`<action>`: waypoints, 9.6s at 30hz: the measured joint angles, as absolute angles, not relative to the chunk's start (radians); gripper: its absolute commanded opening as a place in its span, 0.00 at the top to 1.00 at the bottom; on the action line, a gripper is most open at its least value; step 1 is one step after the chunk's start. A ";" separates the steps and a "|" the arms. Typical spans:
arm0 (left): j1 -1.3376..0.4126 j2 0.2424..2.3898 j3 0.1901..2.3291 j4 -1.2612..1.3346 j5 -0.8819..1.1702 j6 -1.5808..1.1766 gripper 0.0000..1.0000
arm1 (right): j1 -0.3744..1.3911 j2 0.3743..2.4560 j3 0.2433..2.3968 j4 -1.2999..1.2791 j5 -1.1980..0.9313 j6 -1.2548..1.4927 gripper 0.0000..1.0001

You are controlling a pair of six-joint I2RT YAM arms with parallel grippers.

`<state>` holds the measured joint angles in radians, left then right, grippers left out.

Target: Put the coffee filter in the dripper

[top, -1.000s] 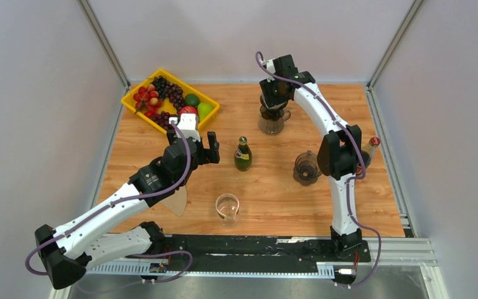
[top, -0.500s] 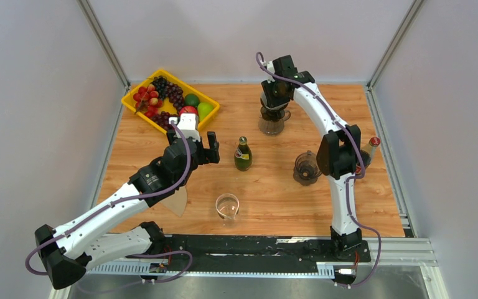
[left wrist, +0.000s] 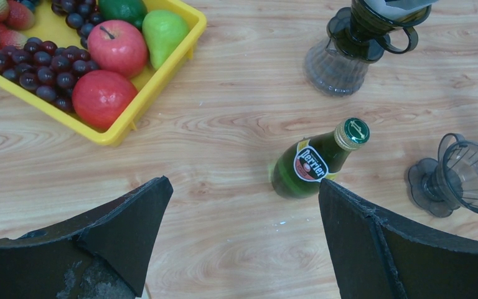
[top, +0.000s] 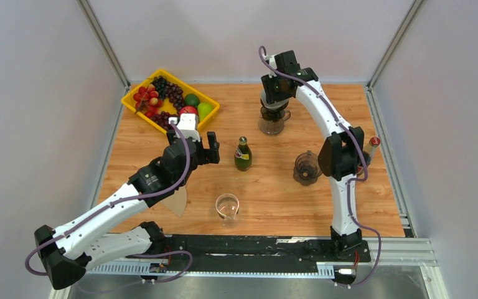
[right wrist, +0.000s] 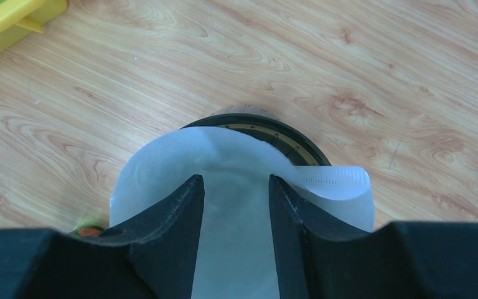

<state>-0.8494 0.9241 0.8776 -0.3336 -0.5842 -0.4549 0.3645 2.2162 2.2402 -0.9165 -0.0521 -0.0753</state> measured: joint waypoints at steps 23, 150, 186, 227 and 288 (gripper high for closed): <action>-0.849 0.875 0.878 -0.336 -0.582 -0.459 0.00 | 0.364 1.598 1.847 -0.752 0.022 0.053 0.00; -0.577 0.628 0.558 -0.566 -0.473 -0.832 0.00 | 1.510 1.382 1.266 -0.756 0.193 -0.563 0.88; -0.575 0.622 0.554 -0.566 -0.480 -0.837 0.00 | 1.476 1.383 1.278 -0.815 0.161 -0.587 0.40; -0.353 1.106 0.555 -0.615 -0.276 -0.827 0.04 | 0.680 1.219 1.049 -0.527 0.324 0.295 0.00; -0.425 1.116 0.744 -0.556 -0.185 -0.714 0.92 | 0.645 1.089 0.936 -0.418 0.125 0.329 0.00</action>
